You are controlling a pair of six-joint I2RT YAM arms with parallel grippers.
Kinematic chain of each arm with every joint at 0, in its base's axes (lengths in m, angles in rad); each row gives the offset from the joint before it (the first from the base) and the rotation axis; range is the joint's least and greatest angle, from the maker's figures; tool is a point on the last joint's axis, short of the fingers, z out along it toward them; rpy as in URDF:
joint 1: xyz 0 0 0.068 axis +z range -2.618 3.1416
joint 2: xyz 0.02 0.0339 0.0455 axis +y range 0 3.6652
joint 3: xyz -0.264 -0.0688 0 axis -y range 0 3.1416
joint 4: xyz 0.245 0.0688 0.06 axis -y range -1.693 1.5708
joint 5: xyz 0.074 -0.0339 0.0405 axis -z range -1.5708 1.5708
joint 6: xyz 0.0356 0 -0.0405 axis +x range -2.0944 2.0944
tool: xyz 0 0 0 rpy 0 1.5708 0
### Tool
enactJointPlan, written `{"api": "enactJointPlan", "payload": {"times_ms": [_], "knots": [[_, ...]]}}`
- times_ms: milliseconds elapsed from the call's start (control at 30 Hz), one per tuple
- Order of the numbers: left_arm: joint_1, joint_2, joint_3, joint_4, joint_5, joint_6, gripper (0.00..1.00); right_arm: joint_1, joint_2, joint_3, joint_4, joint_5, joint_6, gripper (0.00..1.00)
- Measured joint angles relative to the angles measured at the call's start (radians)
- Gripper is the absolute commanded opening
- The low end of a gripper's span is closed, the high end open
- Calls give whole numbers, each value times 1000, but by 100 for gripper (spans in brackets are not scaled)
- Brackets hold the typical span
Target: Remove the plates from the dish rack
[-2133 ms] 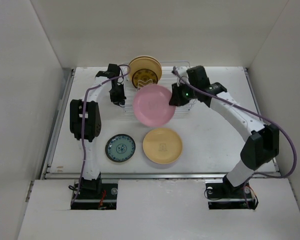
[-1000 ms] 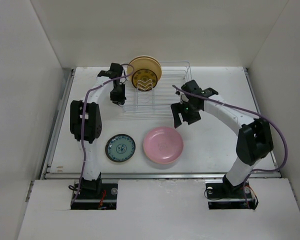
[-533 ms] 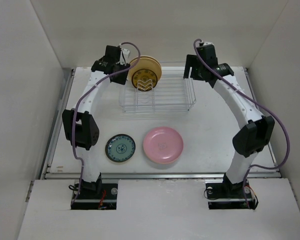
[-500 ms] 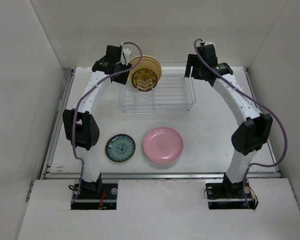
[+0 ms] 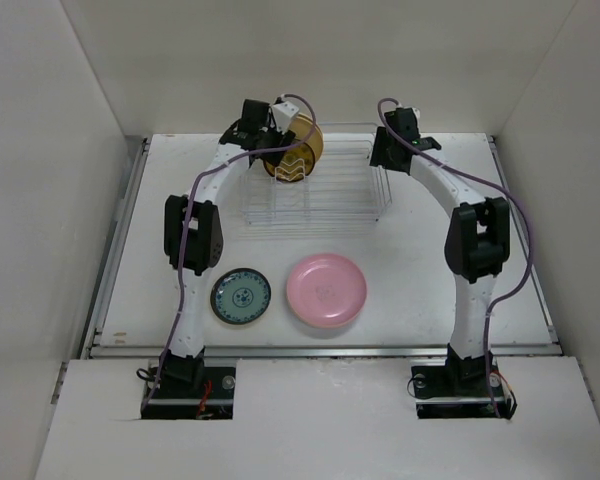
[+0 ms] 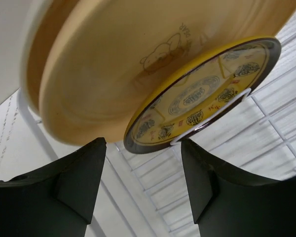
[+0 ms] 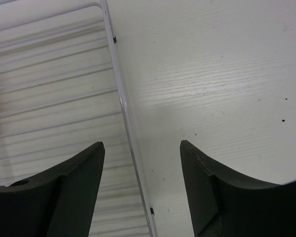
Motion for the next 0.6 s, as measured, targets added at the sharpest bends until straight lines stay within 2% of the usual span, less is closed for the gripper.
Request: {"api": "enactJointPlan", "payload": {"times_ms": [133, 300, 433, 467, 500, 600], "knots": [[0, 42, 18, 28, 4, 1, 57, 0, 33, 4, 33, 0, 0, 67], [0, 61, 28, 46, 12, 4, 31, 0, 54, -4, 42, -16, -7, 60], [3, 69, 35, 71, 3, 12, 16, 0, 54, -27, 79, -45, -25, 51], [5, 72, 36, 78, -3, 16, 5, 0, 54, -36, 87, -52, -29, 49], [6, 73, 36, 84, -12, 16, 0, 0, 54, -42, 91, -59, -32, 48], [6, 73, 36, 79, -8, 31, 0, 0, 54, -67, 108, -85, -36, 38]]}}
